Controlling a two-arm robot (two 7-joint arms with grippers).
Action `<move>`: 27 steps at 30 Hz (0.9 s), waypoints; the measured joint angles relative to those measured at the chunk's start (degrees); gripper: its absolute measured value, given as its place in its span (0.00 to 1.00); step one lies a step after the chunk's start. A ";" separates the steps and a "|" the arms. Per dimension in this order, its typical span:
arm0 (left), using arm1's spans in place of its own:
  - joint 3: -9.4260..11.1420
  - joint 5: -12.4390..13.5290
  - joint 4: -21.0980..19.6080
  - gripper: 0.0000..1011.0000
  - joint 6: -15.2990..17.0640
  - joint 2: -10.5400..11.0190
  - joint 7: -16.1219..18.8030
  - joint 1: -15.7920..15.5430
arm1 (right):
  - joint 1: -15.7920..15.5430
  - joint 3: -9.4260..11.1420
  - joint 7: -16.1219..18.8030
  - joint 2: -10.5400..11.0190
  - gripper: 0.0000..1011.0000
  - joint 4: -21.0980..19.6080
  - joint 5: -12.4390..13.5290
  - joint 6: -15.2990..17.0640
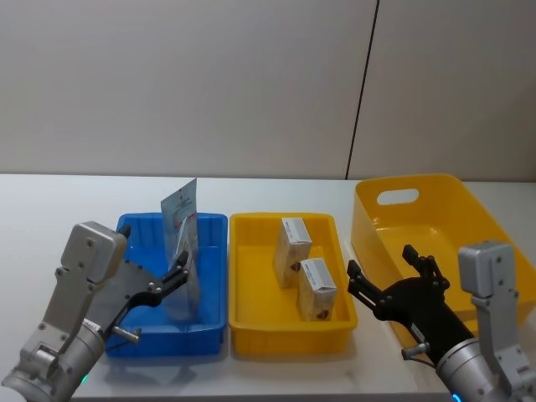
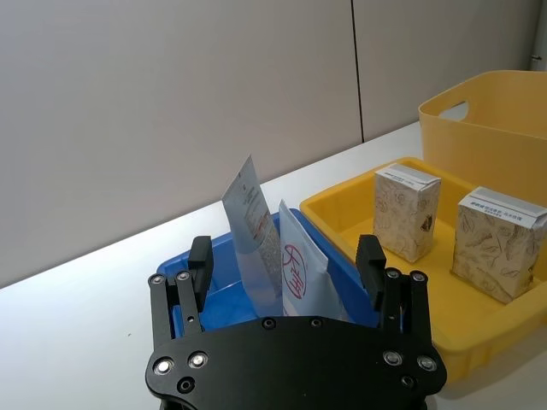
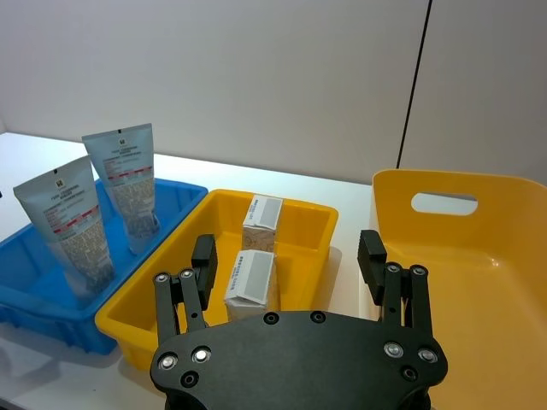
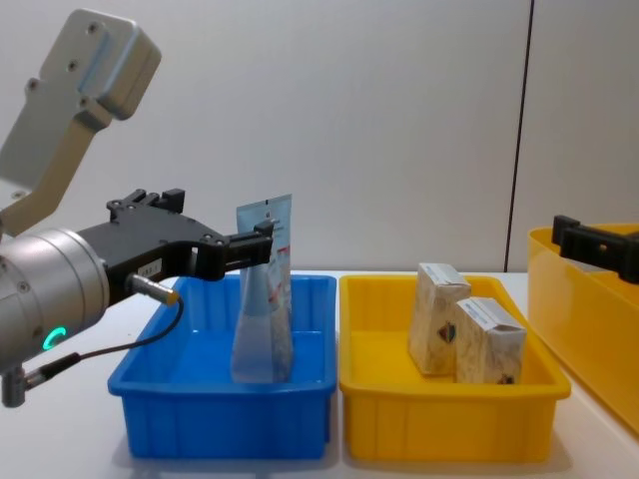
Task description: Bimanual collaborative sorting of washing and personal care products
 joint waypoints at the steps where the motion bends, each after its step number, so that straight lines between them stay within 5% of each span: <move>1: 0.00 0.00 0.00 0.99 0.00 0.00 0.00 0.00 | 0.00 0.00 0.00 0.00 0.99 0.00 0.00 0.00; 27: 0.00 0.00 0.00 0.99 0.00 0.00 0.00 0.00 | 0.00 0.00 0.00 0.00 0.99 0.00 0.00 0.00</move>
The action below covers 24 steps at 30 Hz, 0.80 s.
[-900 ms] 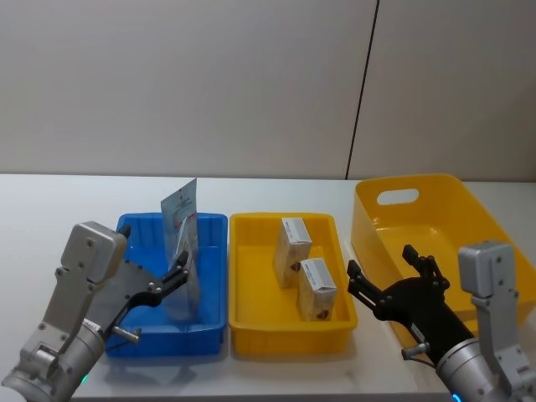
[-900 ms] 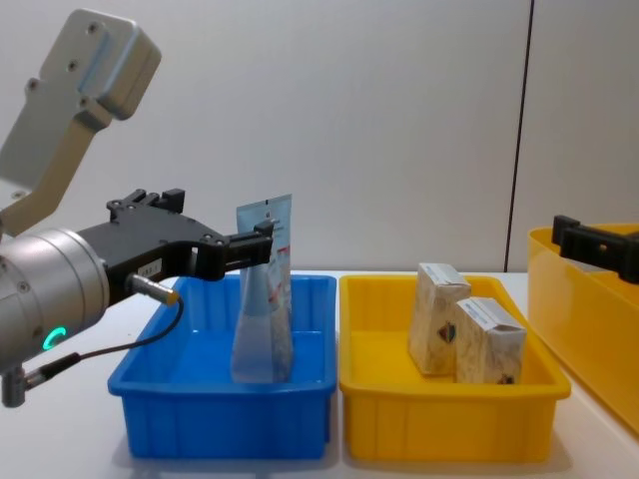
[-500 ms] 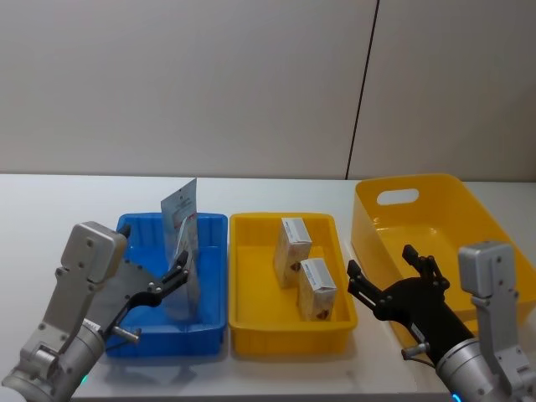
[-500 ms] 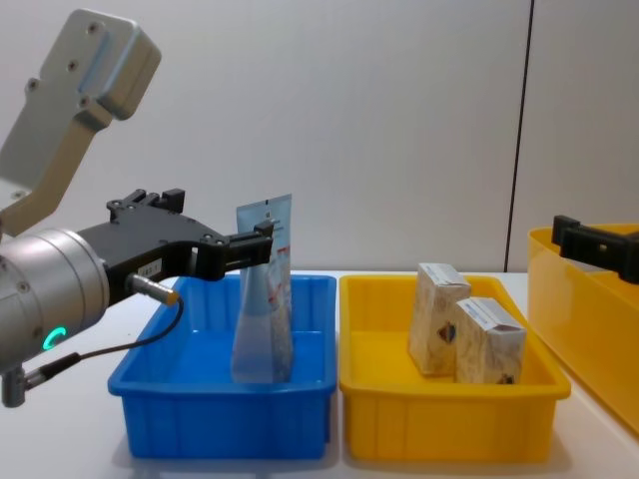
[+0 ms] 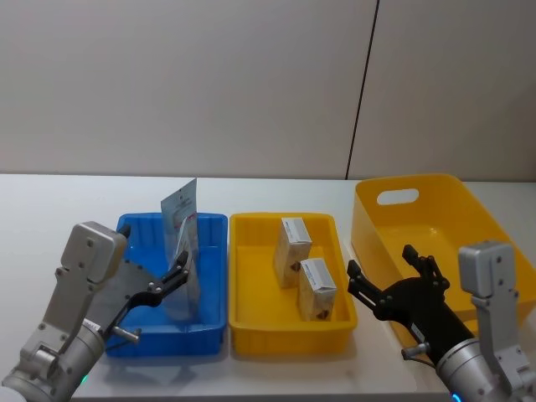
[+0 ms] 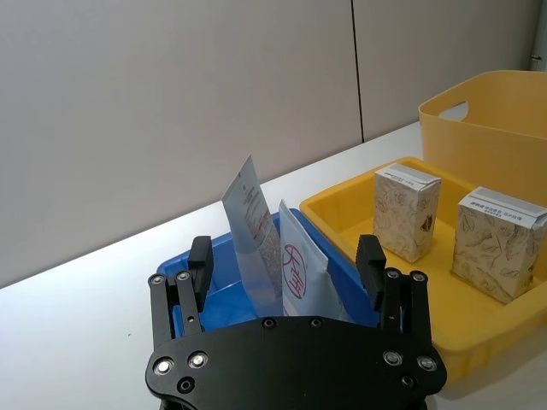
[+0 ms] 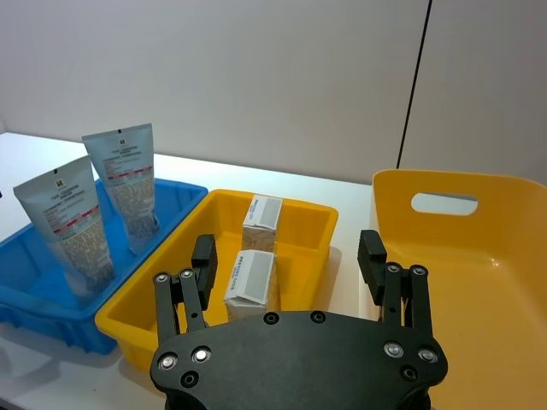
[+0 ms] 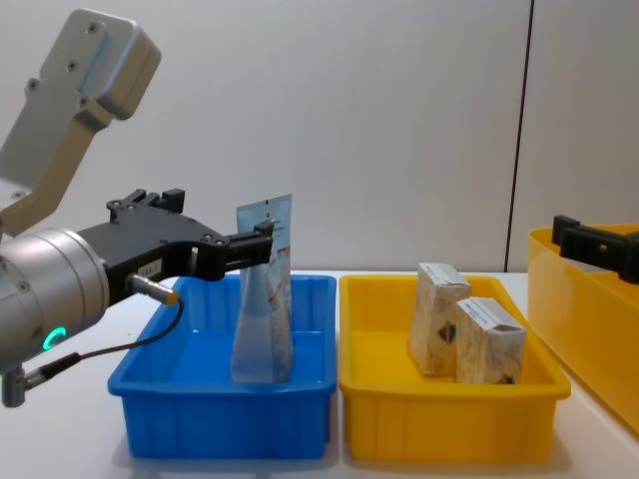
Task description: Bimanual collaborative sorting of washing and personal care products
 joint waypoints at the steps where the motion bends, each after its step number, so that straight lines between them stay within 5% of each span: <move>1: 0.00 0.00 0.00 0.99 0.00 0.00 0.00 0.00 | 0.00 0.00 0.00 0.00 0.99 0.00 0.00 0.00; 24: 0.00 0.00 0.00 0.99 0.00 0.00 0.00 0.00 | 0.00 0.00 0.00 0.00 0.99 0.00 0.00 0.00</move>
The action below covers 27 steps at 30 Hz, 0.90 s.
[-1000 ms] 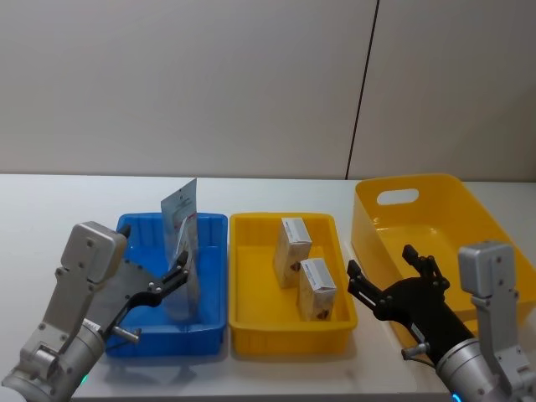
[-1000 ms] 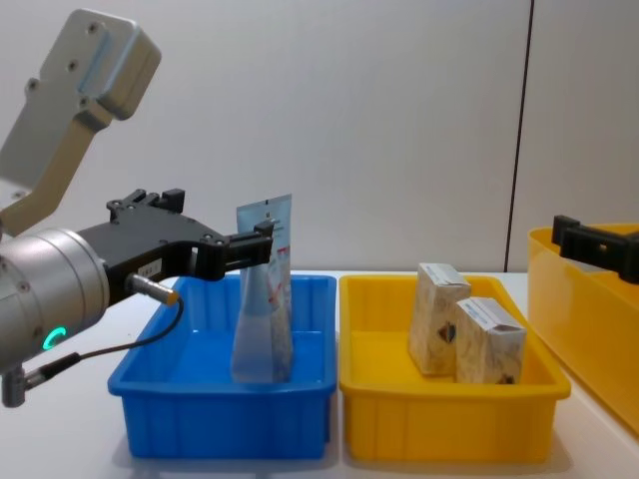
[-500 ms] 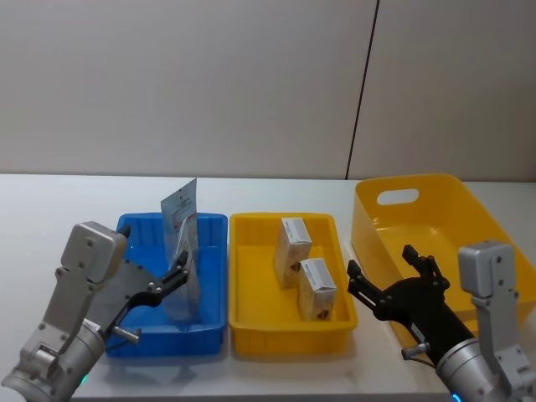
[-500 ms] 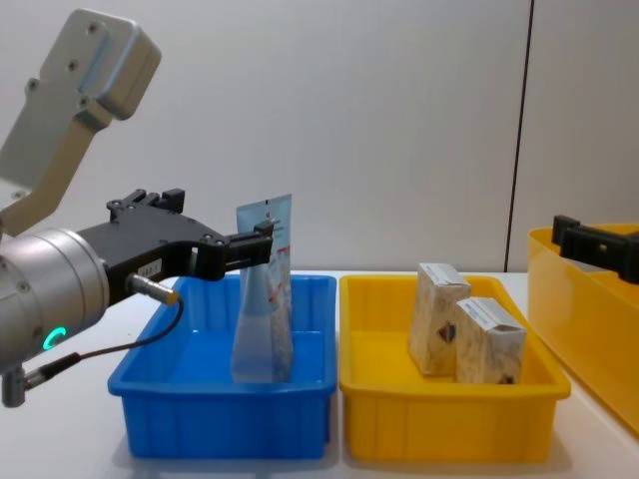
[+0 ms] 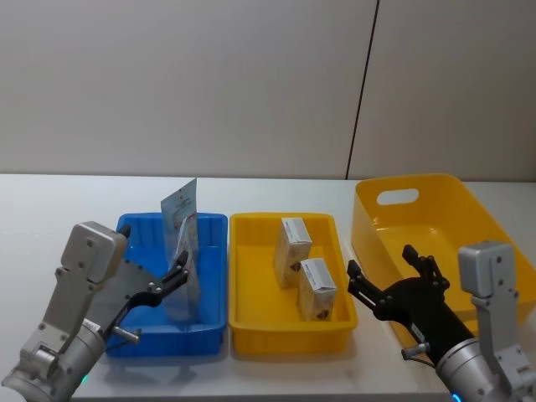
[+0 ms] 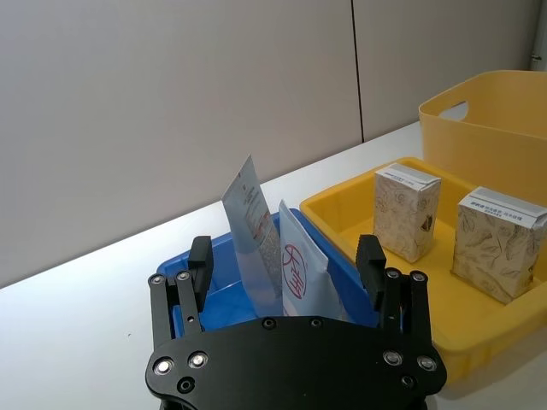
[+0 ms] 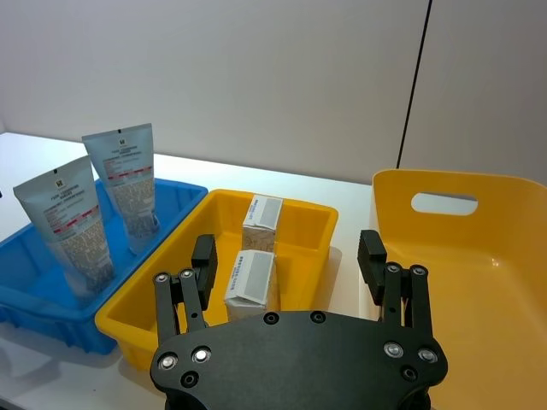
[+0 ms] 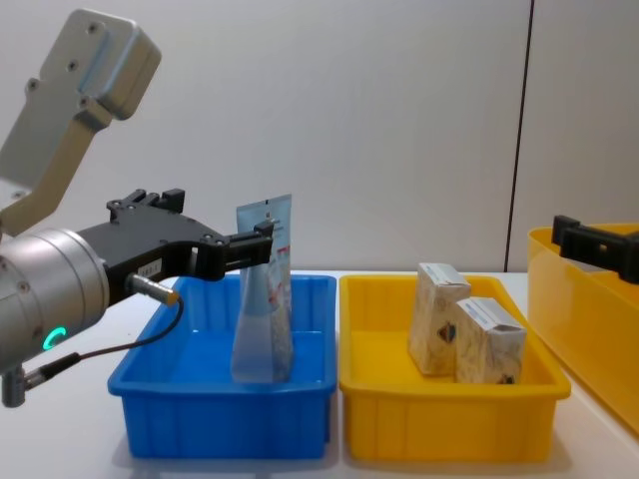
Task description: Bimanual collaborative sorting of washing and personal care products
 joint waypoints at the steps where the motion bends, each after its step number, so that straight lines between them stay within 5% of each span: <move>1: 0.00 0.00 0.00 0.99 0.00 0.00 0.00 0.00 | 0.00 0.00 0.00 0.00 0.99 0.00 0.00 0.00; 19: 0.00 0.00 0.00 0.99 0.00 0.00 0.00 0.00 | 0.04 -0.02 -0.01 -0.04 0.99 0.00 -0.02 0.10; 27: 0.00 0.00 0.00 0.99 -0.01 0.00 0.00 0.00 | 1.67 -1.03 -0.80 -0.64 0.99 -0.10 -1.24 3.64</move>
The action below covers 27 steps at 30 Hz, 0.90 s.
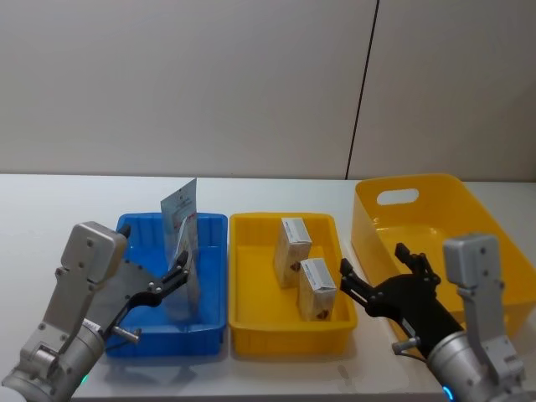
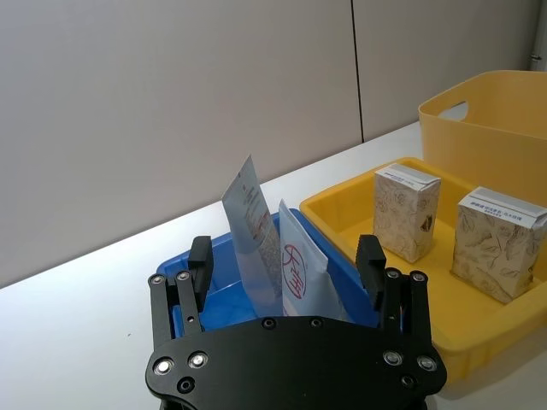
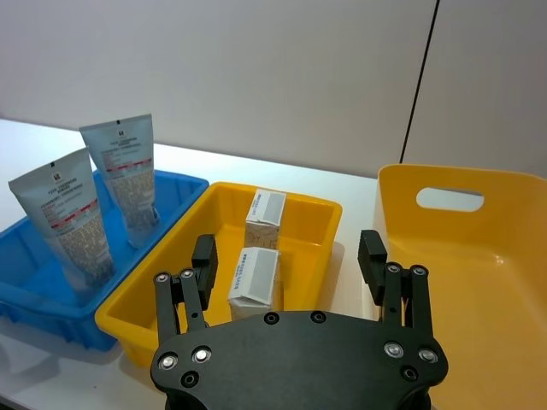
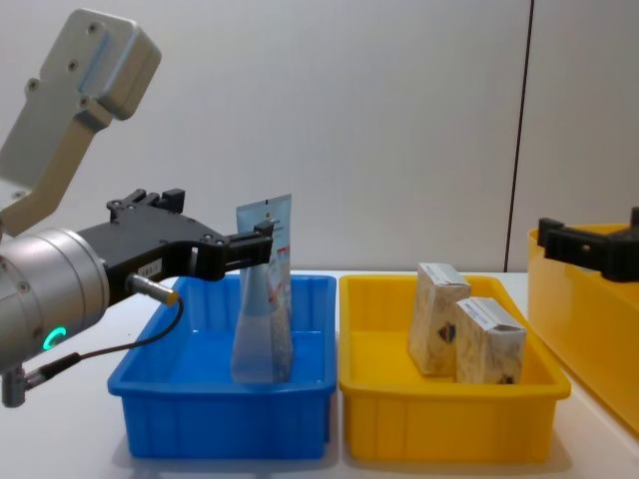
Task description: Bimanual collaborative sorting of washing and personal care products
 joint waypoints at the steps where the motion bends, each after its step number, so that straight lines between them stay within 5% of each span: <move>1: 0.00 0.00 0.00 0.99 0.00 0.00 0.00 0.00 | 0.27 -0.15 -0.10 -0.09 0.99 0.00 -0.14 0.55; 19: 0.00 0.00 0.00 0.99 0.00 0.00 0.00 0.00 | 9.92 -4.43 -3.28 -4.14 0.99 3.83 -3.95 17.79; 27: 0.00 0.00 0.00 0.99 0.00 0.00 0.00 0.00 | 12.72 -5.27 -4.76 -5.90 0.99 5.96 -5.25 21.73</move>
